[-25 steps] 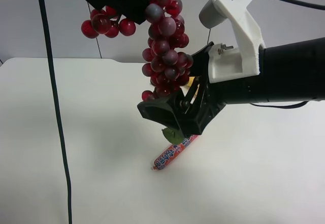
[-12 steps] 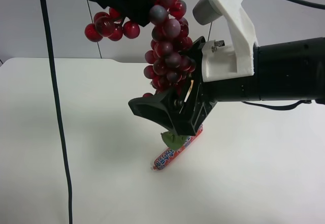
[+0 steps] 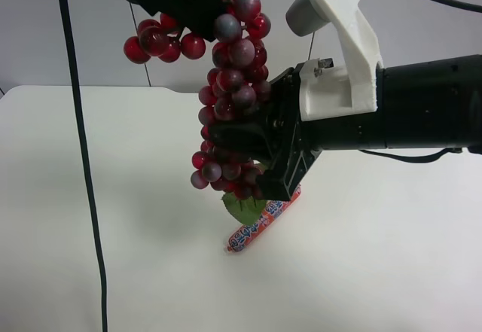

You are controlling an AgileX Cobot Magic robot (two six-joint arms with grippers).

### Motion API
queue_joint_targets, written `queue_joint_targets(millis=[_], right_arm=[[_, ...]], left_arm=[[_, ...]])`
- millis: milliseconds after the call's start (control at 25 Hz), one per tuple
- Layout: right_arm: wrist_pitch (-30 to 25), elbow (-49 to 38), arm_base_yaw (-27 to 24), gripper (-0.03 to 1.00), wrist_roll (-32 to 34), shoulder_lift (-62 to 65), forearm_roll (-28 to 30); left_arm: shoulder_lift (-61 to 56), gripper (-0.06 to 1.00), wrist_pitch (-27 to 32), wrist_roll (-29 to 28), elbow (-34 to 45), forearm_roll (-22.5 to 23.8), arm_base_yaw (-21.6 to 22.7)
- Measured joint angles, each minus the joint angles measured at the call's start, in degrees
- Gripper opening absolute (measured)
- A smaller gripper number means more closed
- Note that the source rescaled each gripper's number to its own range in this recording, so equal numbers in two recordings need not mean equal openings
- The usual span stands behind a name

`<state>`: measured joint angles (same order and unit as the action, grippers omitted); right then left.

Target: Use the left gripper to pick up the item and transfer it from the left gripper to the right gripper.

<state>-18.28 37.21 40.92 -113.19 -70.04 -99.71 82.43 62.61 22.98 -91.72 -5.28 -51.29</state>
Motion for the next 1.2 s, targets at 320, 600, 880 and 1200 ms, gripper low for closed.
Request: queue_joint_targets(millis=[320,600,880,1200], right_arm=[[0.00,0.00,0.00,0.10,0.00,-0.16,0.15],[0.00,0.00,0.00,0.08,0.00,-0.16,0.15],[0.00,0.00,0.00,0.07,0.00,-0.16,0.15],[0.00,0.00,0.00,0.06,-0.02,-0.16,0.15]], left_arm=[[0.42,0.65,-0.38,-0.02,-0.11,1.72,0.00],[1.14,0.99,-0.44,-0.02,-0.11,2.78,0.00],[-1.11,1.00,-0.44,-0.02,-0.11,5.64,0.00],[-6.04,1.00,3.81,-1.39,-0.11,9.15,0.00]])
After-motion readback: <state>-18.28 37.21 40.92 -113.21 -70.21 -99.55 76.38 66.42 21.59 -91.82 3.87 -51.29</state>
